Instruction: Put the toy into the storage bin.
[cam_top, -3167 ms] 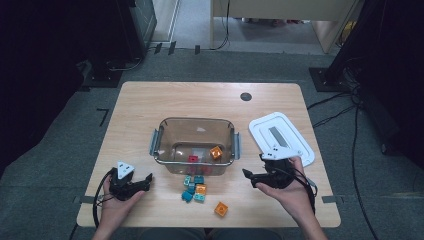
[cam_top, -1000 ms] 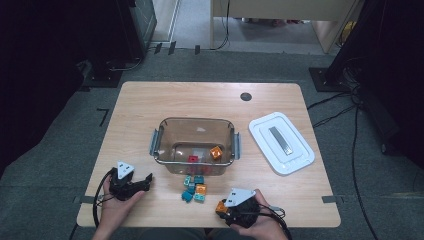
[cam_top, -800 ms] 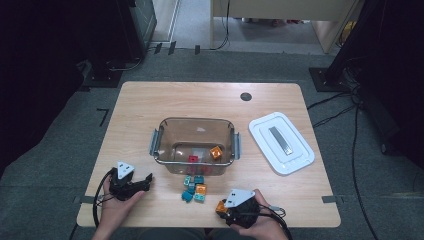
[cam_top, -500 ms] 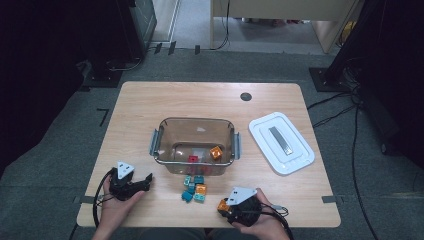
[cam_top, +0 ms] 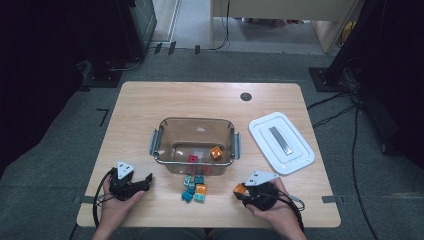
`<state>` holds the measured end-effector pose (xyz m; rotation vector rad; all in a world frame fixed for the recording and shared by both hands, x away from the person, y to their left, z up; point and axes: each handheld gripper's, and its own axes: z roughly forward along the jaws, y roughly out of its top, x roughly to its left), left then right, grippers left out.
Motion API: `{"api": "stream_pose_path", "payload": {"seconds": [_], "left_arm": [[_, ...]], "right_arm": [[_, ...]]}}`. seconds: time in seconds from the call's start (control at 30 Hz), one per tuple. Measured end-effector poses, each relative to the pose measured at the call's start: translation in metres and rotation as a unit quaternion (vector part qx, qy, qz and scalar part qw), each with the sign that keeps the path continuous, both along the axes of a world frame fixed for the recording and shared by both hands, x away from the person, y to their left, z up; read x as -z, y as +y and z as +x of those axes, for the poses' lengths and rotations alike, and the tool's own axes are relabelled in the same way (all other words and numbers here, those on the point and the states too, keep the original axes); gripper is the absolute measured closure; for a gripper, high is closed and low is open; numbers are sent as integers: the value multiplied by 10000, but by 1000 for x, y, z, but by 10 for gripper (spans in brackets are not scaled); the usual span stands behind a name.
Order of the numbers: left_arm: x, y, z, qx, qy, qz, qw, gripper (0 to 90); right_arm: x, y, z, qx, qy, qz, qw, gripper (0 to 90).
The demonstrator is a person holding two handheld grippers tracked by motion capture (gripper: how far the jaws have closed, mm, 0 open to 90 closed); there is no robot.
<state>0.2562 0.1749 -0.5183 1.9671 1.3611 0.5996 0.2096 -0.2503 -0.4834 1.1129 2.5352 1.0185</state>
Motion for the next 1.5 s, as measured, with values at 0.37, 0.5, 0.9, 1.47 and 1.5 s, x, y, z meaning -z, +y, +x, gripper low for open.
{"api": "stream_pose_path", "payload": {"seconds": [0.37, 0.5, 0.9, 1.47, 1.5], "left_arm": [[0, 0, 0, -2, -1, -1, 10000, 186], [0, 0, 0, -3, -3, -2, 10000, 186], [0, 0, 0, -2, -4, -1, 10000, 185], [0, 0, 0, 3, -1, 0, 10000, 186], [0, 0, 0, 3, 0, 2, 10000, 186]], "right_arm": [[-44, -38, 36, 669, -379, -79, 9970, 600], [-63, -43, 46, 762, -538, -88, 9956, 600], [-120, -13, 72, 464, -767, 175, 9958, 600], [-130, 54, 93, -138, -705, 130, 9973, 600], [-128, 57, 94, -152, -705, 129, 9973, 600]]}}
